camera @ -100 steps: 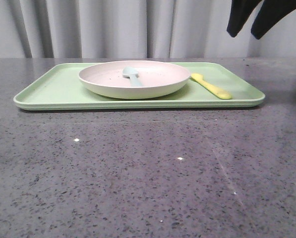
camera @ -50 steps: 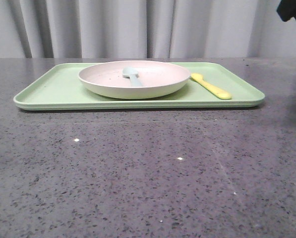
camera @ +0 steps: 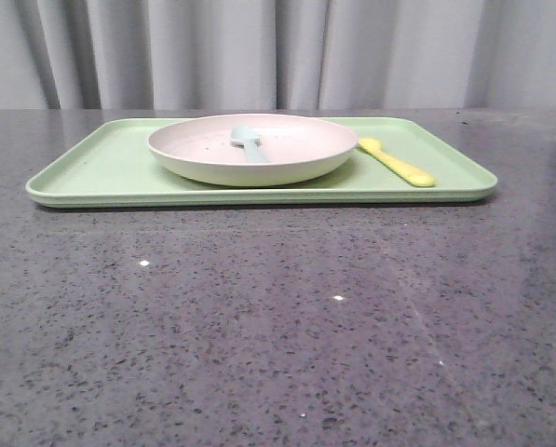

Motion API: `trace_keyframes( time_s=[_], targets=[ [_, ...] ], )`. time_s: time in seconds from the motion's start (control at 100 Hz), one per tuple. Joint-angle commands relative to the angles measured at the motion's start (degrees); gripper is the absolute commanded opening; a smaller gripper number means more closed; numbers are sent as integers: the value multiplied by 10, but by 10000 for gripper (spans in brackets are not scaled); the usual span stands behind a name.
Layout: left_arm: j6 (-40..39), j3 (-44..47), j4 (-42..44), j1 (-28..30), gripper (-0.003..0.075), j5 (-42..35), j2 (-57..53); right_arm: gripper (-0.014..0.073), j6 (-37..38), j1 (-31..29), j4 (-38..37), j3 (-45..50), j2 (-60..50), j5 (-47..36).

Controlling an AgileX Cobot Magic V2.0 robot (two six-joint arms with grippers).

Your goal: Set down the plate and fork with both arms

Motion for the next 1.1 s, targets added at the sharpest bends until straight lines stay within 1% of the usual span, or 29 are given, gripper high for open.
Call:
trace_keyframes(
  time_s=[0.0,0.13,0.33,0.48,1.09],
  targets=[
    [-3,-5,-6,1,-20,-44,-13,-70,-5,-3,-3,10,-34,-60],
    [-3,15,-4,1,-20,-44,-36,-70,-5,-3,-3,57,-85,-93],
    [-3,35,-3,1,-20,-44,-78,-70,-5,-3,-5,112,-160,-114],
    [-3,41,-2,1,-20,-46,-95,-70,-5,-3,-5,130,-195,-122],
    [-3,41,-2,1,-20,-52,-95,-70,-5,-3,-5,130,-201,-121]
  ],
)
